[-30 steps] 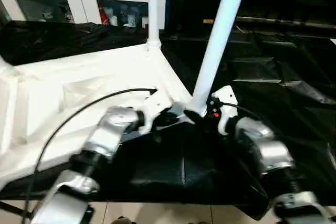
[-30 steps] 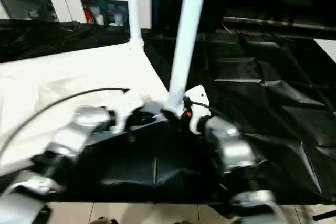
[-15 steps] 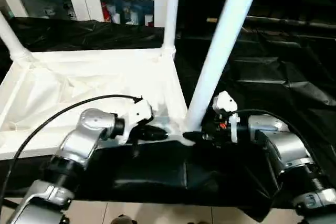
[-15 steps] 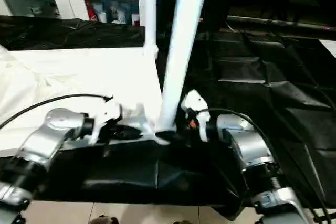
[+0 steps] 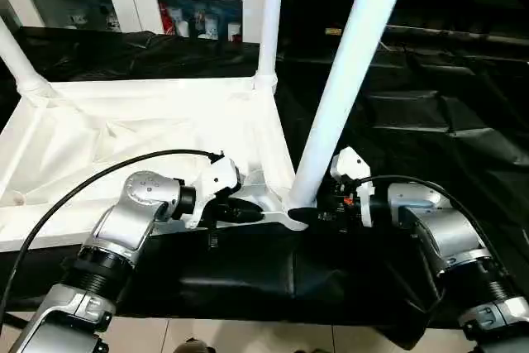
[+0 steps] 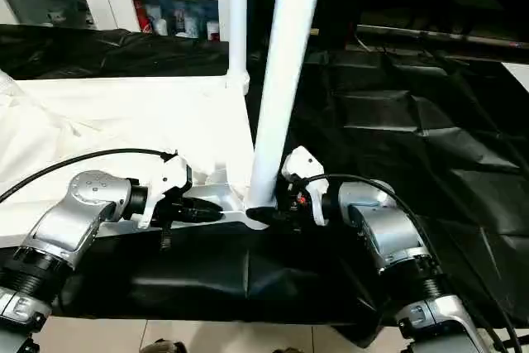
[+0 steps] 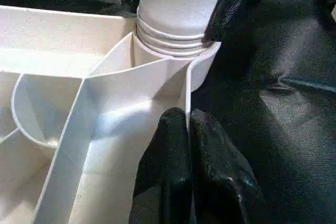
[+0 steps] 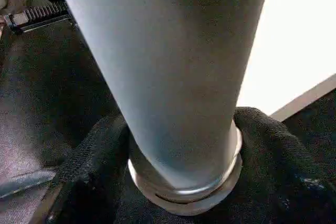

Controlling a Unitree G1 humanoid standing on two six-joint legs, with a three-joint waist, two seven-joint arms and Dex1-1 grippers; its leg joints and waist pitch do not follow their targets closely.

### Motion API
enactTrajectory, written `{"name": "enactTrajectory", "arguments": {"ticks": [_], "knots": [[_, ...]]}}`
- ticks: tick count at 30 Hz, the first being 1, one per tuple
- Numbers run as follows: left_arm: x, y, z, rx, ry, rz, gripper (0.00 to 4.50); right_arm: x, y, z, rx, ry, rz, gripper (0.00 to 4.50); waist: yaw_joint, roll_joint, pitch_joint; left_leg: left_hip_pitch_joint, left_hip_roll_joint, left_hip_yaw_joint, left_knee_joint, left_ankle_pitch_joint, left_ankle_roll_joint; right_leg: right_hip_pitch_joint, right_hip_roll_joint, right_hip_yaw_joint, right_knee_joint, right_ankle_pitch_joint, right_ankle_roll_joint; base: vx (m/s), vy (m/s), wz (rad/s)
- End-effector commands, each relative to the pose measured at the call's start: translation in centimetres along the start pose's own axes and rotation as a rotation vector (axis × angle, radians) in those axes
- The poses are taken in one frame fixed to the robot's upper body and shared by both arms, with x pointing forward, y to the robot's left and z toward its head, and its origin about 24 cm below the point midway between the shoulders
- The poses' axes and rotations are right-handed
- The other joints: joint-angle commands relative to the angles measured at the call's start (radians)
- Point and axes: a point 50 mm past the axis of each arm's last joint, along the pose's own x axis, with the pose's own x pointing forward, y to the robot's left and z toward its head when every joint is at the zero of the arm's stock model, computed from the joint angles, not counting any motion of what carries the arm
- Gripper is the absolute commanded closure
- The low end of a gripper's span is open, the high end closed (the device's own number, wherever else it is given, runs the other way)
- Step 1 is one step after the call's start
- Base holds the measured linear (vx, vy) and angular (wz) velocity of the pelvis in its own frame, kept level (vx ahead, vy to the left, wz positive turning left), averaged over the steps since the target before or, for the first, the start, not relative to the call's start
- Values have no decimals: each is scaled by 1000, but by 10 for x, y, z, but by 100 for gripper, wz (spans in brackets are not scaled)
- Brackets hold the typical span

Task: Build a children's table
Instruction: Rotate leg to tighten

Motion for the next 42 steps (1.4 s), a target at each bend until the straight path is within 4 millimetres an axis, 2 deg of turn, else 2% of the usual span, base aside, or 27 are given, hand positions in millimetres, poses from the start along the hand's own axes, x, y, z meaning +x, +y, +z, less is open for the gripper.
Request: {"name": "enactTrajectory", "arguments": {"ticks": [1, 4, 6, 7, 8, 9, 10, 11, 12, 13, 15, 16, 18, 19, 21, 22, 28, 31, 33, 35, 36, 38, 39, 42], "knots": [[7, -7, 1, -21, -56, -53, 450, 2, 1, -2, -3, 17, 5, 173, 0, -10, -54, 10, 38, -14, -50, -145, 76, 50, -66, 51, -70, -158, -205, 0, 0, 0], [8, -7, 0, -22, -54, -45, 450, 3, 1, -3, 14, 4, -17, 177, -1, -11, -53, 10, 38, -14, -51, -149, 75, 49, -66, 51, -70, -164, -205, 0, 0, 0], [12, -3, -1, -23, -38, 17, 450, 8, -4, -7, 60, -5, -108, 178, -3, -10, -51, 10, 38, -15, -53, -167, 67, 48, -67, 51, -74, -197, -199, 0, 0, 0], [15, 0, -2, -27, -24, 59, 450, 12, -6, -11, 88, -1, -165, 178, -7, -9, -47, 11, 38, -15, -56, -189, 55, 44, -67, 52, -80, -238, -191, 0, 0, 0], [25, 4, -3, -39, 4, 120, 450, 21, -11, -18, 137, 3, -300, 178, -7, -11, -46, 12, 37, -17, -57, -202, 45, 43, -69, 51, -83, -268, -184, 0, 0, 0], [27, 5, -2, -41, 4, 127, 450, 23, -11, -19, 148, 0, -318, 178, -9, -11, -40, 14, 36, -20, -62, -241, 19, 41, -72, 50, -94, -365, -159, 0, 0, 0], [33, 6, 0, -45, 1, 150, 450, 28, -12, -21, 186, -9, -373, 178, -12, -8, -42, 15, 35, -23, -62, -253, 7, 43, -74, 50, -94, -392, -151, 0, 0, 0], [36, 6, 1, -47, -1, 155, 450, 30, -13, -21, 197, -15, -394, 178, -17, -8, -40, 18, 38, -27, -67, -290, -6, 40, -75, 49, -101, -442, -132, 0, 0, 0], [50, 6, 7, -59, -14, 184, 450, 40, -13, -21, 258, -42, -491, 178, -23, -9, -38, 25, 39, -28, -68, -324, -13, 33, -74, 51, -106, -469, -123, 0, 0, 0], [51, 6, 8, -60, -15, 186, 450, 41, -13, -21, 261, -43, -495, 179, -25, -6, -37, 25, 38, -29, -68, -335, -15, 32, -74, 52, -107, -480, -119, 0, 0, 0], [67, 6, 16, -76, -30, 209, 450, 51, -12, -19, 297, -59, -577, 179, -29, -11, -38, 26, 36, -31, -69, -346, -16, 31, -76, 53, -112, -500, -104, 0, 0, 0], [72, 6, 19, -80, -32, 221, 450, 55, -11, -18, 300, -61, -596, 179, -29, -4, -38, 26, 36, -32, -70, -343, -17, 30, -76, 54, -112, -498, -104, 0, 0, 0], [82, 5, 25, -80, -39, 226, 450, 63, -7, -13, 293, -91, -592, 179, -29, -9, -41, 23, 35, -29, -69, -330, -6, 32, -74, 55, -112, -466, -101, 0, 0, 0], [85, 5, 27, -78, -41, 228, 450, 65, -5, -11, 291, -107, -585, 179, -27, -6, -41, 24, 34, -29, -68, -328, -3, 31, -74, 56, -111, -457, -102, 0, 0, 0], [86, 5, 29, -73, -43, 219, 450, 66, -3, -5, 263, -139, -560, 179, -23, -6, -45, 21, 34, -27, -67, -303, 11, 35, -73, 57, -108, -405, -112, 0, 0, 0], [82, 8, 26, -70, -36, 228, 450, 62, -5, -1, 266, -180, -539, 124, -22, -5, -47, 18, 34, -26, -67, -285, 18, 38, -71, 57, -103, -368, -122, 0, 0, 0], [65, 13, 17, -55, -19, 227, 450, 41, -11, 2, 171, -149, -443, 70, -12, -6, -51, 14, 35, -21, -62, -233, 40, 47, -69, 56, -92, -260, -155, 0, 0, 0], [61, 13, 15, -45, -19, 216, 450, 34, -11, 1, 119, -124, -395, 70, -6, -8, -53, 13, 34, -18, -58, -198, 55, 50, -69, 55, -87, -210, -171, 0, 0, 0], [54, 11, 13, -33, -28, 182, 450, 22, -9, 0, 62, -95, -295, 70, -1, -10, -53, 12, 34, -17, -57, -188, 63, 53, -70, 54, -86, -200, -178, 0, 0, 0], [54, 11, 13, -33, -28, 182, 450, 22, -9, 0, 62, -95, -295, 70, -1, -9, -52, 12, 36, -17, -57, -187, 69, 52, -70, 55, -85, -199, -180, 0, 0, 0], [44, 7, 10, -12, -42, 105, 450, 6, -8, 1, 2, -57, -186, 70, -1, -16, -52, 12, 35, -18, -58, -191, 70, 54, -70, 52, -88, -225, -175, 0, 0, 0], [39, 4, 9, -2, -42, 64, 450, -1, -8, 2, -17, -37, -147, 70, 2, -15, -52, 11, 38, -20, -57, -189, 76, 57, -73, 53, -85, -230, -175, 0, 0, 0], [34, 1, 8, 10, -43, 20, 450, -7, -8, 3, -33, -18, -111, 70, -2, -16, -52, 10, 39, -18, -57, -184, 85, 52, -69, 53, -83, -212, -180, 0, 0, 0], [29, -2, 10, 10, -58, -17, 450, -8, -9, 3, -41, -4, -103, 70, -1, -14, -52, 13, 40, -18, -57, -186, 73, 50, -72, 53, -82, -231, -192, 0, 0, 0]]}}
